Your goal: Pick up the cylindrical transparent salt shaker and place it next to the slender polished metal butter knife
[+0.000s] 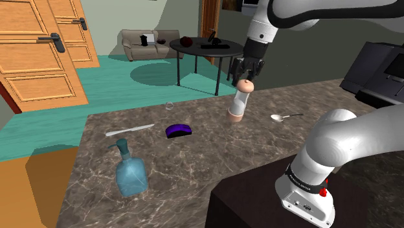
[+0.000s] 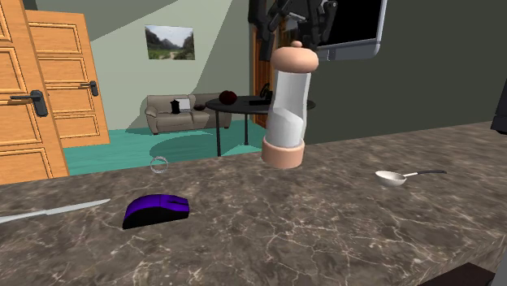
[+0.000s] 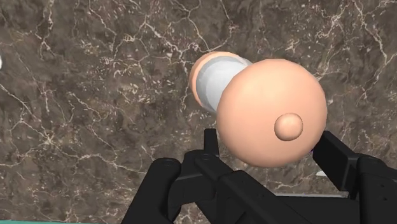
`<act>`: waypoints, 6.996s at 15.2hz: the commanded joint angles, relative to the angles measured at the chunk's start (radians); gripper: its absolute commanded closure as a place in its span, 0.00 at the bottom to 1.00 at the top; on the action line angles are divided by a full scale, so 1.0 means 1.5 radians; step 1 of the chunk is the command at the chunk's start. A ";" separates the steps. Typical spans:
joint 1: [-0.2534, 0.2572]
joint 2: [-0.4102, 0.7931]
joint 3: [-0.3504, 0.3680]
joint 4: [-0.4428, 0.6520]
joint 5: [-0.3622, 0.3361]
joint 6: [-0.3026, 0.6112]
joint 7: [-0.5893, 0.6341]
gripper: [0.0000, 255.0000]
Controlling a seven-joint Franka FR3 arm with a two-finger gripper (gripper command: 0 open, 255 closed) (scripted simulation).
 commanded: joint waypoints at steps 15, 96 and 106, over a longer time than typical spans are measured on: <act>0.000 0.032 -0.005 0.163 -0.005 -0.131 0.013 1.00; 0.056 0.751 0.104 0.506 -0.059 0.259 0.157 1.00; 0.056 0.751 0.104 0.506 -0.059 0.259 0.157 0.00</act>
